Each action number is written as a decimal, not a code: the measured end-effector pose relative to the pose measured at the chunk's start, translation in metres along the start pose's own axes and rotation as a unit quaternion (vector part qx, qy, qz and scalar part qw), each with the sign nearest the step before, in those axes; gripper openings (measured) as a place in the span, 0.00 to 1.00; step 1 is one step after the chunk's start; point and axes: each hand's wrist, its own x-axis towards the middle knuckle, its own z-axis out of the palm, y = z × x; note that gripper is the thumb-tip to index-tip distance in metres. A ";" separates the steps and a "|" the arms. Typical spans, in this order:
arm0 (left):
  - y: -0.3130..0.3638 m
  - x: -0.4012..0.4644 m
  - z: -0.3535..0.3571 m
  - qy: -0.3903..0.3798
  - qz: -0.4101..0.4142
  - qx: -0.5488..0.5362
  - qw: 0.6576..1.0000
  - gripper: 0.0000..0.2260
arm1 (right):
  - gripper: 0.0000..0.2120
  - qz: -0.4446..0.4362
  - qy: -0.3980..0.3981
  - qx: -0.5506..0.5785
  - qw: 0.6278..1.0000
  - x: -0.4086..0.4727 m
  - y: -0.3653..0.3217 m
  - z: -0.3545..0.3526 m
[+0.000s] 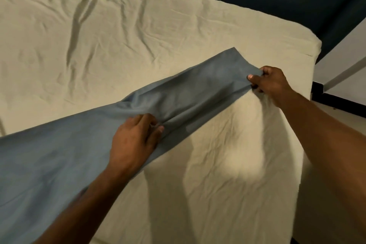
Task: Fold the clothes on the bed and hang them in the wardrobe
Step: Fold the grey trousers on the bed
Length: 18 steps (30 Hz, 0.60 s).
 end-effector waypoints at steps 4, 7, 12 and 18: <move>-0.009 -0.023 0.012 -0.020 0.028 0.107 0.994 0.15 | 0.12 0.016 0.012 0.024 1.000 -0.001 -0.005 0.000; -0.011 -0.027 0.011 -0.003 0.064 0.116 0.991 0.13 | 0.12 0.022 0.019 0.035 0.999 -0.003 -0.009 -0.002; -0.006 -0.034 0.002 0.006 0.069 0.070 0.995 0.06 | 0.09 0.041 0.086 0.081 0.992 0.000 -0.009 -0.003; -0.010 -0.045 0.006 0.032 0.028 0.087 0.995 0.10 | 0.12 0.050 0.064 0.097 0.992 -0.007 -0.013 0.002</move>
